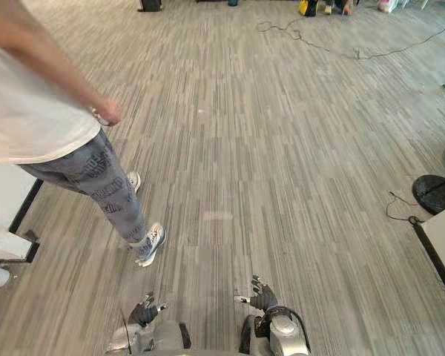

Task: Organize washtable

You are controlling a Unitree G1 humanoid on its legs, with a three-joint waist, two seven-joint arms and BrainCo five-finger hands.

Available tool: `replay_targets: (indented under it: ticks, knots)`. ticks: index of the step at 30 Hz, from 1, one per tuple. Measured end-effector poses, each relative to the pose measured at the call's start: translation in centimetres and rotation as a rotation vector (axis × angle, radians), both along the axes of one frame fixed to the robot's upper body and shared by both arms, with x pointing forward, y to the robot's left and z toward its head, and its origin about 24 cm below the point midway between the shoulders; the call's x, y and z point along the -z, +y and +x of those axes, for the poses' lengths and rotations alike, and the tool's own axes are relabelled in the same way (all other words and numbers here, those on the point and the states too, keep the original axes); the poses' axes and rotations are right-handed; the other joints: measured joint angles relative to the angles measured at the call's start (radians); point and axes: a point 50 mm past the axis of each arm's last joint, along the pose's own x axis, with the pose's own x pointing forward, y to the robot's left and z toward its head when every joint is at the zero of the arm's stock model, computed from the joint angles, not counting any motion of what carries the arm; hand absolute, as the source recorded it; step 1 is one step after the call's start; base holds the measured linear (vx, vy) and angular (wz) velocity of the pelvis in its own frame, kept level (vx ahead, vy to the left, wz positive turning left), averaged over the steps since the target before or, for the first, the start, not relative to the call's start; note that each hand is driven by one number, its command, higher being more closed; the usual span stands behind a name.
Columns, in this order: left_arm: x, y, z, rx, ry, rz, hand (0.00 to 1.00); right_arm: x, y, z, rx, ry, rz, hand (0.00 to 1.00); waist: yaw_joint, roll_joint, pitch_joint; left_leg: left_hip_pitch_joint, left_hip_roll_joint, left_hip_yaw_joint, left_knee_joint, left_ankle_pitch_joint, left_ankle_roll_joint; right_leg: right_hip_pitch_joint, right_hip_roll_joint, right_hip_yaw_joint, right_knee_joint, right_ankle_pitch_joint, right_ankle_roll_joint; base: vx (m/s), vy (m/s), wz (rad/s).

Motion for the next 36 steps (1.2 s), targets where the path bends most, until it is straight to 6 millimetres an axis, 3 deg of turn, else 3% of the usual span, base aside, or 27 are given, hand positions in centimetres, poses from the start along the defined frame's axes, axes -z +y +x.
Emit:
replay_targets:
  ticks: [1,2,3,4,5,6,7,8,10,11,12,14,16,19,21,23,24,25,26,28,29,30,32,34,35,36]
  knots:
    - [0.0,0.2,0.0,0.003,-0.002,0.004,0.00,0.1,0.0,-0.1,0.001,0.011,0.000,0.00,0.007,-0.009,0.003,-0.009,-0.021,0.002,-0.088,-0.018,0.004,0.027,-0.007,0.006,-0.019,-0.001,0.000,0.54,-0.002,-0.18]
    - [-0.1,0.3,0.2,0.004,-0.008,0.005,0.00,0.4,-0.2,-0.4,0.010,0.027,-0.002,0.00,0.020,-0.018,0.007,-0.023,-0.084,-0.018,-0.317,-0.023,-0.007,0.075,-0.019,0.013,-0.053,-0.005,0.006,0.51,0.049,-0.24]
    - [-0.2,0.3,0.3,0.010,-0.012,0.008,0.00,0.6,-0.4,-0.6,0.023,0.043,-0.004,0.00,0.027,-0.024,0.009,-0.030,-0.148,-0.074,-0.593,0.017,-0.047,0.113,-0.030,0.025,-0.086,-0.012,0.017,0.49,0.076,-0.27]
    - [-0.2,0.2,0.2,0.009,-0.013,0.007,0.00,0.7,-0.5,-0.7,0.027,0.052,-0.006,0.00,0.030,-0.022,0.007,-0.027,-0.171,-0.108,-0.729,0.066,-0.070,0.131,-0.029,0.037,-0.104,-0.019,0.027,0.47,0.127,-0.48]
    - [-0.2,0.0,0.2,0.001,-0.018,0.001,0.00,1.0,-0.7,-1.0,0.031,0.068,-0.016,0.00,0.047,-0.009,0.004,-0.031,-0.182,-0.158,-0.867,0.195,-0.084,0.163,-0.011,0.066,-0.144,-0.036,0.062,0.48,0.184,-0.79]
    - [-0.2,-0.1,0.3,-0.007,-0.024,-0.005,0.00,1.2,-0.8,-1.4,0.028,0.091,-0.025,0.00,0.062,-0.018,-0.006,-0.021,-0.189,-0.164,-0.837,0.280,-0.025,0.187,-0.014,0.099,-0.147,-0.061,0.082,0.60,0.227,-0.83]
    - [-0.3,0.3,0.4,-0.013,-0.030,0.005,0.00,1.3,-0.4,-1.5,0.030,0.097,-0.018,0.00,0.068,-0.041,-0.016,-0.021,-0.204,-0.161,-0.817,0.267,-0.001,0.192,-0.036,0.114,-0.134,-0.080,0.083,0.61,0.209,-0.72]
    - [-0.4,1.1,0.4,-0.025,-0.032,0.021,0.00,1.3,0.1,-1.7,0.031,0.092,-0.004,0.00,0.067,-0.082,-0.027,-0.028,-0.221,-0.135,-0.750,0.197,0.053,0.156,-0.074,0.138,-0.033,-0.105,0.087,0.60,0.199,-0.46]
    - [-0.3,1.3,0.3,-0.039,-0.025,0.016,0.00,1.2,0.2,-1.6,0.025,0.078,-0.007,0.00,0.061,-0.095,-0.026,0.001,-0.227,-0.111,-0.724,0.147,0.072,0.068,-0.108,0.163,0.191,-0.106,0.089,0.45,0.191,-0.38]
    - [-0.3,1.8,0.3,-0.038,-0.020,0.024,0.00,1.0,0.4,-1.2,0.008,0.062,-0.012,0.00,0.050,-0.113,-0.019,0.049,-0.248,-0.094,-0.728,0.120,0.096,-0.029,-0.155,0.181,0.430,-0.079,0.090,0.42,0.182,-0.15]
    - [-0.2,2.1,0.0,-0.030,0.001,0.034,0.00,0.7,0.7,-0.9,-0.018,0.043,-0.016,0.00,0.034,-0.113,-0.009,0.105,-0.259,-0.080,-0.730,0.096,0.115,-0.092,-0.194,0.173,0.622,-0.071,0.086,0.43,0.159,-0.07]
    - [0.0,2.2,-0.5,-0.042,0.020,0.040,0.00,0.6,1.2,-0.7,-0.051,0.030,-0.018,0.00,0.025,-0.112,-0.001,0.225,-0.260,-0.066,-0.768,0.061,0.126,-0.156,-0.206,0.113,0.757,-0.086,0.065,0.36,0.102,-0.11]
    - [0.1,2.1,-0.8,-0.042,0.030,0.038,0.00,0.3,1.4,-0.4,-0.066,0.010,-0.017,0.00,0.015,-0.111,0.002,0.293,-0.259,-0.059,-0.822,0.059,0.128,-0.191,-0.190,0.065,0.697,-0.116,0.068,0.35,0.081,-0.18]
    - [0.3,2.0,-1.0,-0.042,0.038,0.036,0.00,0.1,1.4,0.1,-0.090,-0.003,-0.034,0.00,0.015,-0.104,0.006,0.349,-0.256,-0.037,-0.883,0.055,0.120,-0.247,-0.110,0.003,0.327,-0.114,0.081,0.32,0.039,-0.18]
    - [0.3,1.9,-1.0,-0.040,0.045,0.036,0.00,0.1,1.6,0.1,-0.112,-0.003,-0.043,0.00,0.016,-0.105,0.007,0.374,-0.276,-0.038,-0.891,0.035,0.086,-0.234,-0.063,0.024,0.057,0.008,0.071,0.34,-0.012,0.04]
    - [0.4,1.9,-1.0,-0.016,0.050,0.053,0.00,0.2,1.6,-0.1,-0.119,0.005,-0.046,0.00,0.015,-0.118,0.001,0.409,-0.305,-0.054,-0.873,-0.002,0.041,-0.205,-0.055,0.091,-0.004,0.116,0.040,0.35,-0.094,0.36]
    - [0.5,1.5,-1.0,-0.005,0.054,0.050,0.00,0.2,1.3,-0.2,-0.116,0.003,-0.052,0.00,0.012,-0.110,-0.002,0.416,-0.298,-0.078,-0.825,-0.059,0.039,-0.186,-0.047,0.113,0.015,0.167,0.014,0.40,-0.154,0.46]
    - [0.6,1.0,-1.1,-0.009,0.057,0.036,0.00,0.2,1.0,-0.2,-0.115,0.000,-0.061,0.00,0.013,-0.081,-0.007,0.414,-0.273,-0.086,-0.800,-0.082,0.035,-0.184,-0.031,0.095,0.034,0.157,0.009,0.39,-0.178,0.45]
    - [0.6,0.5,-1.2,-0.024,0.057,0.022,0.00,0.1,0.9,-0.2,-0.112,-0.003,-0.061,0.00,0.015,-0.066,-0.018,0.387,-0.241,-0.092,-0.703,-0.106,-0.004,-0.174,-0.020,0.070,0.037,0.101,0.006,0.34,-0.197,0.36]
    - [0.4,0.6,-0.9,-0.029,0.038,0.025,0.00,-0.1,0.9,-0.3,-0.106,-0.019,-0.058,0.00,0.013,-0.049,-0.018,0.241,-0.158,-0.089,-0.382,-0.096,-0.029,-0.137,0.010,0.040,0.019,0.071,-0.002,0.29,-0.191,0.36]
    - [0.3,0.5,-0.8,-0.040,0.025,0.023,0.00,-0.2,0.9,-0.4,-0.100,-0.022,-0.056,0.00,0.019,-0.036,-0.017,0.145,-0.079,-0.084,-0.184,-0.087,-0.039,-0.099,0.048,0.031,-0.005,0.063,-0.013,0.32,-0.140,0.04]
    - [0.1,0.5,-0.5,-0.042,0.012,0.024,0.00,-0.1,1.0,-0.6,-0.097,-0.007,-0.054,0.00,0.022,-0.035,-0.019,0.107,-0.031,-0.078,-0.122,-0.089,-0.041,-0.066,0.067,0.030,-0.013,0.056,-0.014,0.32,-0.121,-0.10]
    - [0.1,0.8,-0.5,-0.033,0.019,0.035,0.00,0.1,0.7,-0.8,-0.070,0.007,-0.050,0.00,0.018,-0.052,-0.019,0.104,-0.014,-0.071,-0.215,-0.089,-0.041,-0.022,0.068,0.043,-0.044,0.053,-0.017,0.27,-0.067,-0.22]
    - [0.3,0.7,-0.6,-0.023,0.032,0.034,0.00,0.4,0.1,-1.0,-0.051,0.028,-0.059,0.00,0.020,-0.047,-0.030,0.130,-0.046,-0.090,-0.488,-0.084,-0.048,0.002,0.057,0.076,-0.075,0.061,-0.003,0.25,0.047,-0.42]
    - [0.4,0.5,-0.8,-0.017,0.040,0.030,0.00,0.6,-0.1,-1.2,-0.053,0.043,-0.067,0.00,0.020,-0.045,-0.033,0.153,-0.071,-0.112,-0.645,-0.038,-0.066,-0.003,0.057,0.097,-0.077,0.062,0.007,0.21,0.135,-0.60]
    - [0.5,0.6,-0.9,-0.017,0.050,0.032,0.00,0.7,-0.2,-1.2,-0.058,0.048,-0.071,0.00,0.025,-0.047,-0.037,0.187,-0.087,-0.102,-0.699,0.034,-0.047,-0.002,0.049,0.128,-0.076,0.063,0.017,0.20,0.134,-0.55]
